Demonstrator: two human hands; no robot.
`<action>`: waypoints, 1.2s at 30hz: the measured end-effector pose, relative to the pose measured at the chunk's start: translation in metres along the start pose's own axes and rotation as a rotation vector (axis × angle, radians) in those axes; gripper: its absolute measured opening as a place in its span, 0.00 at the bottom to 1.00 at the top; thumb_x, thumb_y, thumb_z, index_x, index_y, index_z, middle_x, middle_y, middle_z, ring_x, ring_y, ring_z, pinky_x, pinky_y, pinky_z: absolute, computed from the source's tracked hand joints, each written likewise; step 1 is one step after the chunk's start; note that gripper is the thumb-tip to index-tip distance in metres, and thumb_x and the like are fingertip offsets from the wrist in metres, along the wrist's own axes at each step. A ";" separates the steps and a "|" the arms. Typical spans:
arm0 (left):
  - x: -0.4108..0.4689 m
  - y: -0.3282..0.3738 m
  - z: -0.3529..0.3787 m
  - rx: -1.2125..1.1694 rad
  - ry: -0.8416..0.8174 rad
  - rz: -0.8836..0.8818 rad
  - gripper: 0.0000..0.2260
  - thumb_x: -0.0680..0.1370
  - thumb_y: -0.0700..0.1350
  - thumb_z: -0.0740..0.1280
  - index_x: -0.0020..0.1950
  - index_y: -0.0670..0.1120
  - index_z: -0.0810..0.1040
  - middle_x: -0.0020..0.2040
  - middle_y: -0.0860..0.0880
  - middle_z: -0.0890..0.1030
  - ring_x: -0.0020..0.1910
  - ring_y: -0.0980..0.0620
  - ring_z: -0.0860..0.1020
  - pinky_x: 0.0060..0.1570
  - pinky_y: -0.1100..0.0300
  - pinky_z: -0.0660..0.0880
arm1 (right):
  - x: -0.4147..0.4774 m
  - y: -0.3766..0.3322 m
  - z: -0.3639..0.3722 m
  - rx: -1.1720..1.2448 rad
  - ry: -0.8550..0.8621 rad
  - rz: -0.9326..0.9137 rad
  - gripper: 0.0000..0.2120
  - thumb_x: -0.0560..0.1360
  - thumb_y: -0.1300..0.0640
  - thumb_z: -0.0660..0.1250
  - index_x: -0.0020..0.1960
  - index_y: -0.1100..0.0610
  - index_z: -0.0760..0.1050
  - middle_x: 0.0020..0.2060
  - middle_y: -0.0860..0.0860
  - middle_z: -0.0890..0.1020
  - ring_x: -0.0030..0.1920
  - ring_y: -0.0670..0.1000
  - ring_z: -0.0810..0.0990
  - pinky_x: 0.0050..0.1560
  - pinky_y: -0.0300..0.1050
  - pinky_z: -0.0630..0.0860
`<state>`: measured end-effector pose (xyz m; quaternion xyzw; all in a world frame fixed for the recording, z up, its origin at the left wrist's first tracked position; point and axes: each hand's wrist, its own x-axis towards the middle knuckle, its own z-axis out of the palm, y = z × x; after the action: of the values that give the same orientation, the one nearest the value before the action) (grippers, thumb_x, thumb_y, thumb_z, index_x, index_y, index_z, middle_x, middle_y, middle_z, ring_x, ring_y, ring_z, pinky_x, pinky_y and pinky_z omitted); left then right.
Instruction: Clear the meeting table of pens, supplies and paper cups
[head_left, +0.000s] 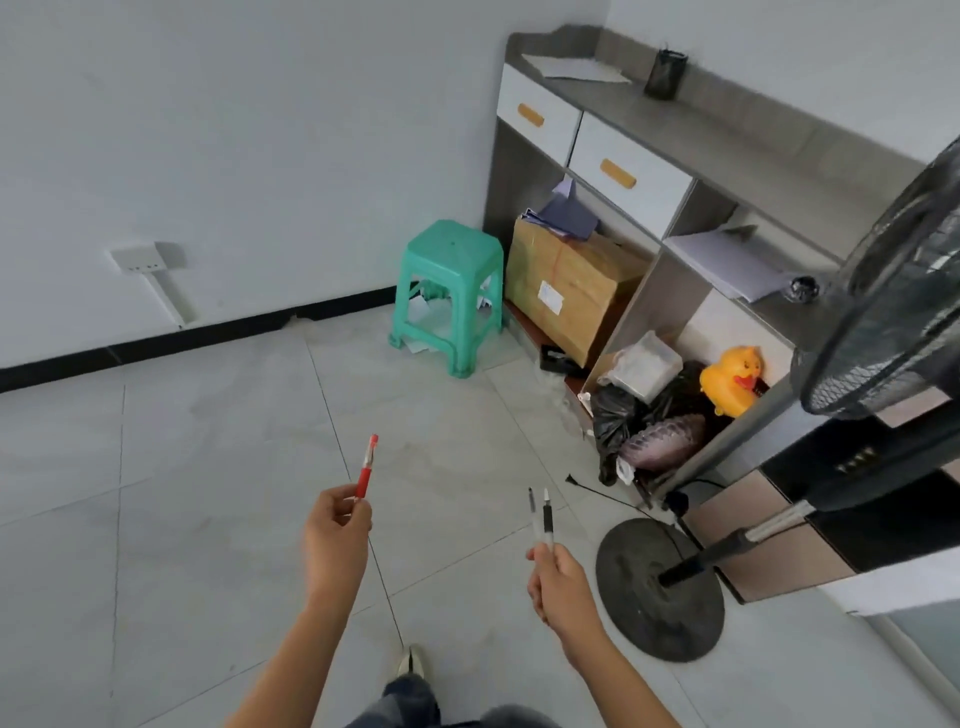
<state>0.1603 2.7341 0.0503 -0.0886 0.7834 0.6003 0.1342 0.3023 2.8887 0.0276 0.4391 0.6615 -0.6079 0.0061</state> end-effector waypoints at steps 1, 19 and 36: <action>0.015 0.009 0.013 0.011 -0.012 -0.004 0.06 0.76 0.37 0.61 0.51 0.45 0.73 0.36 0.49 0.74 0.32 0.52 0.70 0.30 0.60 0.66 | 0.013 -0.009 -0.001 0.004 0.019 -0.005 0.12 0.80 0.55 0.51 0.43 0.56 0.70 0.25 0.50 0.69 0.19 0.41 0.64 0.21 0.33 0.62; 0.187 0.130 0.226 0.072 -0.015 0.036 0.09 0.75 0.40 0.66 0.55 0.41 0.74 0.51 0.43 0.80 0.47 0.47 0.75 0.49 0.56 0.68 | 0.283 -0.174 -0.101 -0.021 -0.001 -0.147 0.12 0.80 0.55 0.52 0.39 0.55 0.61 0.28 0.50 0.66 0.27 0.45 0.64 0.25 0.32 0.63; 0.333 0.217 0.382 0.075 -0.026 0.033 0.10 0.75 0.40 0.66 0.55 0.39 0.74 0.53 0.40 0.81 0.49 0.44 0.77 0.53 0.51 0.72 | 0.466 -0.266 -0.155 -0.061 0.027 -0.160 0.11 0.79 0.54 0.54 0.41 0.58 0.62 0.33 0.54 0.66 0.32 0.48 0.65 0.37 0.44 0.65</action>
<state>-0.1811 3.1674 0.0504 -0.0628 0.8051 0.5735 0.1378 -0.0591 3.3141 0.0283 0.3927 0.7128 -0.5799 -0.0379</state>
